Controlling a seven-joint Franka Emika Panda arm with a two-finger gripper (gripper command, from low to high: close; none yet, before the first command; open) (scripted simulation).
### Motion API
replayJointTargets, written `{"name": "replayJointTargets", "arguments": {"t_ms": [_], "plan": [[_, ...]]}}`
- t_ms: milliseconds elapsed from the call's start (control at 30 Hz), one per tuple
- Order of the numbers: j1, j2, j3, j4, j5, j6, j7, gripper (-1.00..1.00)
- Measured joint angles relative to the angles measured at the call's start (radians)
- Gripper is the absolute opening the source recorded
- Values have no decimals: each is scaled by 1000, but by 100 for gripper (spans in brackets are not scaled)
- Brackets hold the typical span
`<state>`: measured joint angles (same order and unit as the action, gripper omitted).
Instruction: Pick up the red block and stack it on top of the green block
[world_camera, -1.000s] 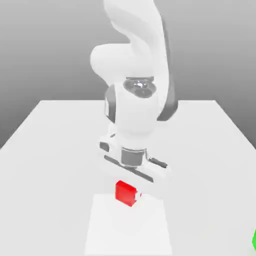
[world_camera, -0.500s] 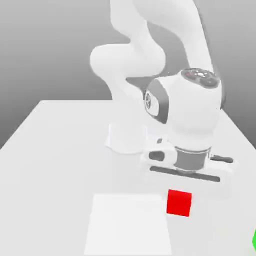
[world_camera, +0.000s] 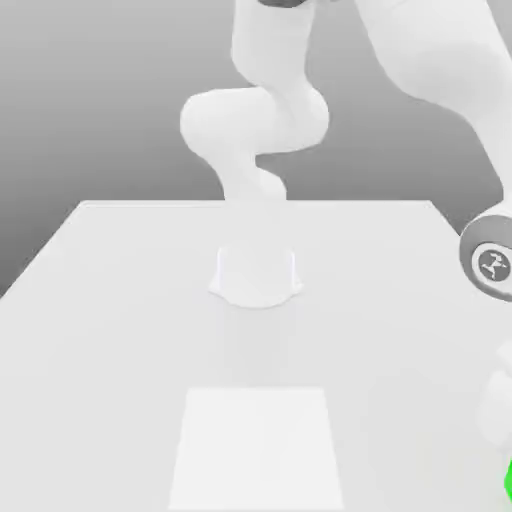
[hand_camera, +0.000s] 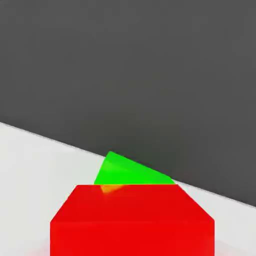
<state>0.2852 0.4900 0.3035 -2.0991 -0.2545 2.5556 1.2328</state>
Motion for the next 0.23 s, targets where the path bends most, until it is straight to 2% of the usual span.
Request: {"name": "replayJointTargets", "arguments": {"t_ms": [133, 233], "plan": [[4, 6, -3, 2, -4, 4, 2, 100], [-18, -80, 27, -4, 41, -73, -29, 100]]}}
